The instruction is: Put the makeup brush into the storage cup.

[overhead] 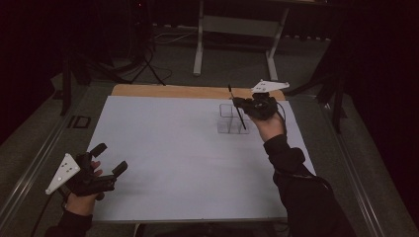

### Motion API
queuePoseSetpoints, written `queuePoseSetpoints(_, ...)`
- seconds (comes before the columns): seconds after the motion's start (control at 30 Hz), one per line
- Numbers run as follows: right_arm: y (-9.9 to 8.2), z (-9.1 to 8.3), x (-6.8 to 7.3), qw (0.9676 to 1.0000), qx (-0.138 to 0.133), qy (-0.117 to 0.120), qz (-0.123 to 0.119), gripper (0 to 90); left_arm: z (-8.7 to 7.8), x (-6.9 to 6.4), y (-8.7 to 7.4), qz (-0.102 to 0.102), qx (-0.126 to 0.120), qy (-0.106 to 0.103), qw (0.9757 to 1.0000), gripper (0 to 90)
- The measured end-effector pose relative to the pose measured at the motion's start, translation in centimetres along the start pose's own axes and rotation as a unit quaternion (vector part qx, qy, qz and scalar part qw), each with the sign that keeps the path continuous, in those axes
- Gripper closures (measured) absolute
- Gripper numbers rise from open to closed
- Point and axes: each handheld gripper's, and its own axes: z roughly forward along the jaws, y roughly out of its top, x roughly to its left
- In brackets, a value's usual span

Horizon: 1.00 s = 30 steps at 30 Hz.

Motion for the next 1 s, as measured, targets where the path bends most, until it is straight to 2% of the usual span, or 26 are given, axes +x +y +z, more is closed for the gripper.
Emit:
queuePoseSetpoints(0.23,0.9,0.6,0.0,0.9995,-0.025,-0.016,0.009,85.5,0.0,0.0,0.0,-0.001,-0.001,-0.001,1.0,1.8)
queuePoseSetpoints(0.63,1.8,2.0,-0.6,0.9983,-0.045,-0.032,0.019,85.5,-0.1,0.1,0.0,-0.003,-0.004,-0.001,1.0,1.8)
queuePoseSetpoints(0.77,1.8,2.2,-1.1,0.9964,-0.065,-0.045,0.03,85.5,-0.1,0.1,0.0,-0.005,-0.004,-0.001,1.0,1.8)
queuePoseSetpoints(1.0,1.7,2.8,-1.4,0.9939,-0.085,-0.054,0.043,85.5,-0.1,0.1,0.0,-0.006,-0.005,-0.001,1.0,1.8)
